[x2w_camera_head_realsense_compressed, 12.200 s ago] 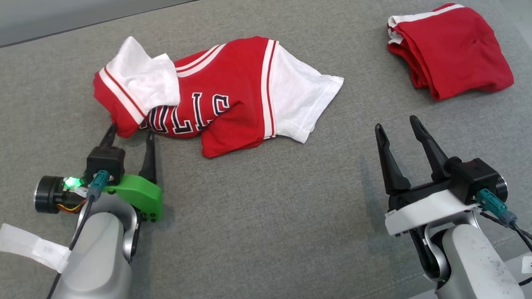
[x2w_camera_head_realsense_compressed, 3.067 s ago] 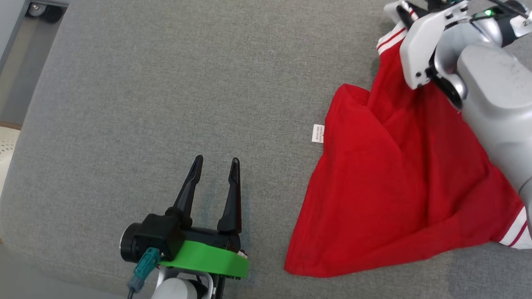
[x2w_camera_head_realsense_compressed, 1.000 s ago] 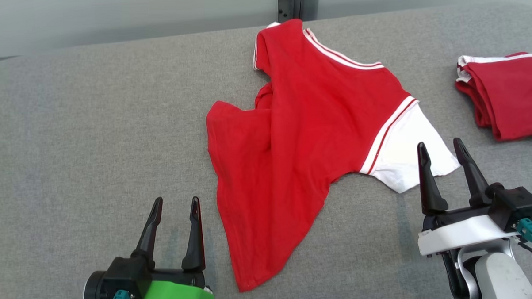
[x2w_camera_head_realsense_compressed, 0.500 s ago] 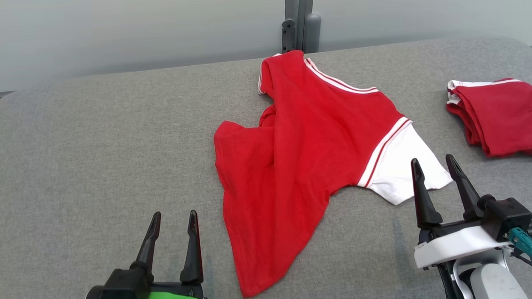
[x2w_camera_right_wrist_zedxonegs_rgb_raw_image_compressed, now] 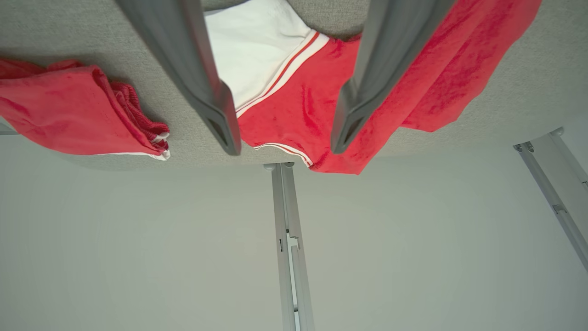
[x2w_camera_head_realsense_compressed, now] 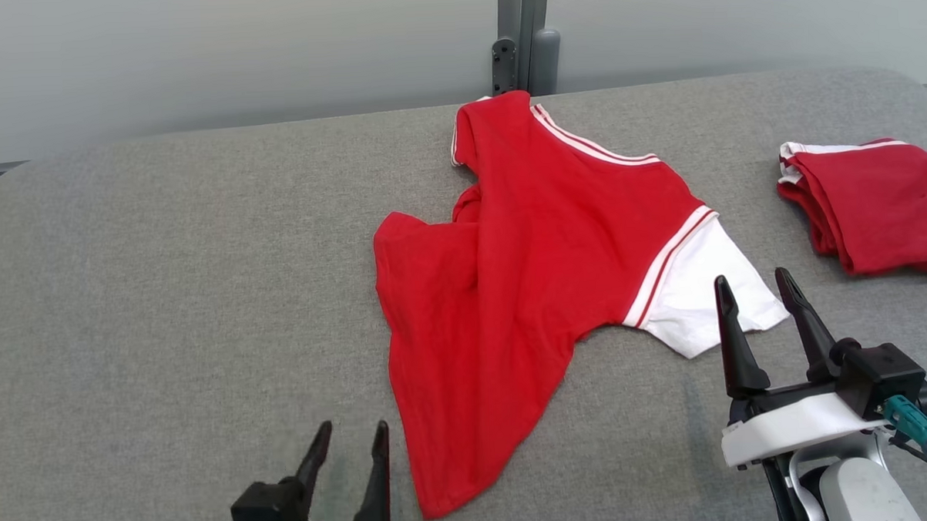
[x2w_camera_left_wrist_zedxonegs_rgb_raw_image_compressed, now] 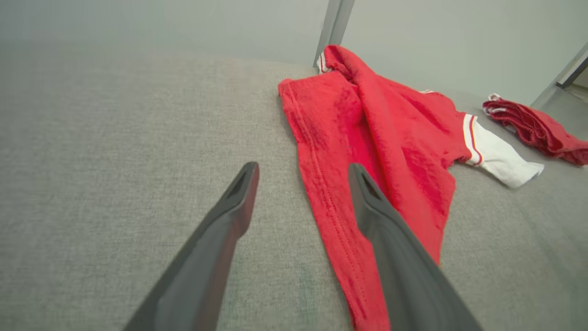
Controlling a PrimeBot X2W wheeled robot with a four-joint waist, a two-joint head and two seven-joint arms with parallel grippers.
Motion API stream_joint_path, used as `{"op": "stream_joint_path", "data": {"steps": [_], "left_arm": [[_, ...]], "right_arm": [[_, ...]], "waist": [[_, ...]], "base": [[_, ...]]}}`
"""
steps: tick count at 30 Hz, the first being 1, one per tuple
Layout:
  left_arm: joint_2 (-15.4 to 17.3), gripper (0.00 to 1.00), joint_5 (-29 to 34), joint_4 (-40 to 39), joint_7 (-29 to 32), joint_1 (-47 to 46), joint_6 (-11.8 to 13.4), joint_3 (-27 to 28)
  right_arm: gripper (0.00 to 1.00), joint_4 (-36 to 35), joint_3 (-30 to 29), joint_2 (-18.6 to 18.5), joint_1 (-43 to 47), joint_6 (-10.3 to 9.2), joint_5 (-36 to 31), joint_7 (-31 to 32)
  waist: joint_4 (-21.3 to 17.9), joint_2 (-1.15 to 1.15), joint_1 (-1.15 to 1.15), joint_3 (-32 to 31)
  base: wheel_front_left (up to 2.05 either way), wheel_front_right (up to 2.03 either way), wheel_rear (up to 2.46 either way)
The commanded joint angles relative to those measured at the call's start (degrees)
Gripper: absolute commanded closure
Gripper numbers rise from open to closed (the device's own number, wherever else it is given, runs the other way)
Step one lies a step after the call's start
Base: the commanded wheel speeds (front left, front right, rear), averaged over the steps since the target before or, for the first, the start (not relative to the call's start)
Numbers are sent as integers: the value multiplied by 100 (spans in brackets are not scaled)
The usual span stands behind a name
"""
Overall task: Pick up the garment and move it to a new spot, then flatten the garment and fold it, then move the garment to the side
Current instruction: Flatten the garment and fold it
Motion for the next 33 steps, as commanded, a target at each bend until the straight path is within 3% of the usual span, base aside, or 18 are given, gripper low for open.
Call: {"op": "stream_joint_path", "data": {"steps": [1, 8, 17, 21, 22, 23, 24, 26, 27, 33], "left_arm": [[17, 0, -63, 86, 128, 73, -65, -64], [22, 0, -478, 523, 1140, 82, -314, -460], [87, 0, -668, 571, 1742, 18, -374, -673], [103, 14, -678, 601, 1858, -17, -374, -739], [101, 25, -690, 621, 1855, -40, -353, -731], [98, 29, -702, 641, 1847, -65, -333, -725], [94, 54, -712, 669, 1838, -85, -321, -733], [83, 93, -785, 716, 1843, -93, -333, -740], [77, 100, -811, 740, 1846, -108, -345, -755], [91, 100, -899, 685, 1585, -160, -292, -653]], "right_arm": [[0, -9, -29, -5, -52, -8, -53, -17], [0, -41, -89, -5, -142, -8, -121, -17], [0, -86, -154, -5, -224, -8, -159, -17], [0, -81, -197, -6, -231, -8, -165, -17], [0, -79, -208, -5, -236, -8, -167, -17], [0, -73, -219, -5, -242, -8, -167, -17], [0, -66, -232, -6, -248, -8, -165, -17], [0, -44, -267, -6, -246, -8, -158, -17], [0, -27, -298, -6, -237, -8, -160, -17], [0, 467, -707, -9, -178, -9, -167, -16]], "waist": [[-9, 0, 0, 16], [-53, 0, 0, 78], [-114, 0, 0, 166], [-148, 0, 0, 192], [-154, 0, 0, 197], [-160, 0, 0, 200], [-166, 0, 0, 202], [-171, 0, 0, 203], [-169, 0, 0, 203], [-83, 0, 0, 165]], "base": [[0, 0, 0], [0, 0, 0], [0, 0, 0], [0, 0, 0], [0, 0, 0], [0, 0, 0], [0, 0, 0], [0, 0, 0], [0, 0, 0], [0, 0, 0]]}}
